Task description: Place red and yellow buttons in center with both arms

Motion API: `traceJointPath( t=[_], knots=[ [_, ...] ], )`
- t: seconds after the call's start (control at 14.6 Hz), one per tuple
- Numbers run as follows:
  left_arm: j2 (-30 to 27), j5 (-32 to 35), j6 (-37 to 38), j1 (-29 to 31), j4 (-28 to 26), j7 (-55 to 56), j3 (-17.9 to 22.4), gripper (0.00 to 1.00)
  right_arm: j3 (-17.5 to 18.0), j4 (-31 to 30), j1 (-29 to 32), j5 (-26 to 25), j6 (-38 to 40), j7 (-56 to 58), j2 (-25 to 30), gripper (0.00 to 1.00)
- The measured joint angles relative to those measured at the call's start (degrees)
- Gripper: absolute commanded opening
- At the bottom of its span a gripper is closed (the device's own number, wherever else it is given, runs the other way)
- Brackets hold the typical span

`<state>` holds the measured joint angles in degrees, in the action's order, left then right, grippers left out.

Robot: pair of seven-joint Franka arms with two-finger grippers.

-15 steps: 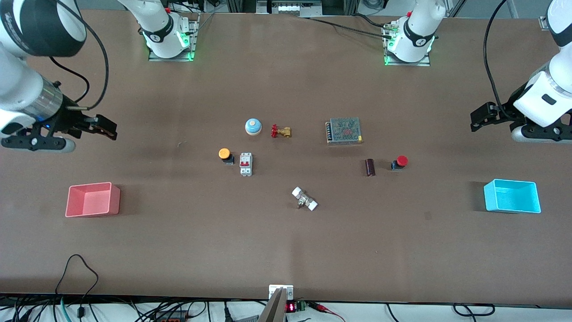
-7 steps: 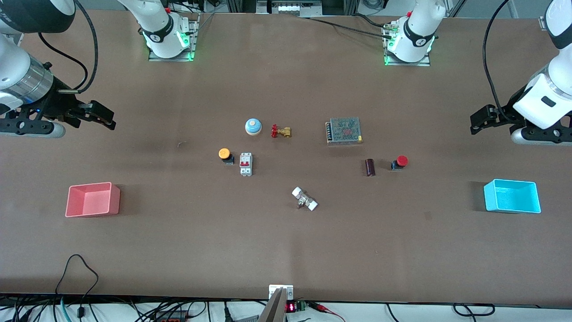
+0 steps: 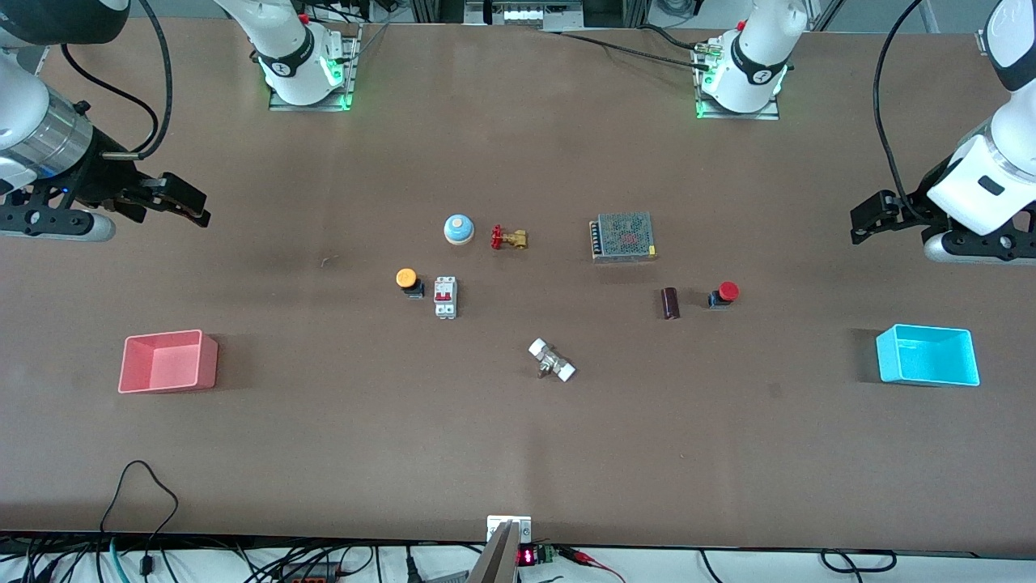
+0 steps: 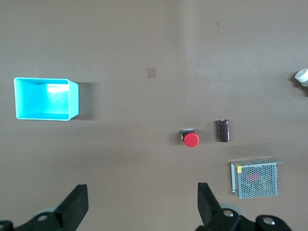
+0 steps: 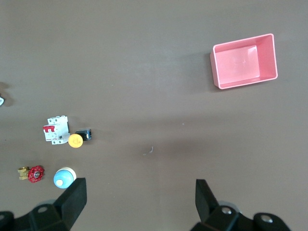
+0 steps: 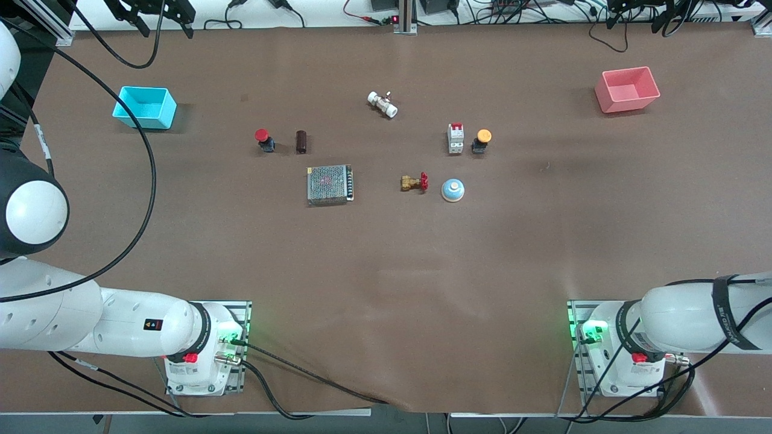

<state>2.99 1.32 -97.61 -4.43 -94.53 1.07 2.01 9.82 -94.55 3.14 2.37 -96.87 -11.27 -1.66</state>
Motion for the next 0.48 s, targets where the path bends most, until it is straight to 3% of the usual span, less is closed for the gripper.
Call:
traceJointPath(
  t=[0.48],
  knots=[
    [0.2, -0.9, 0.0, 0.0, 0.0, 0.0, 0.0, 1.0, 0.6, 2.3, 0.5, -2.0, -0.6, 0.0, -0.6, 1.0]
  ],
)
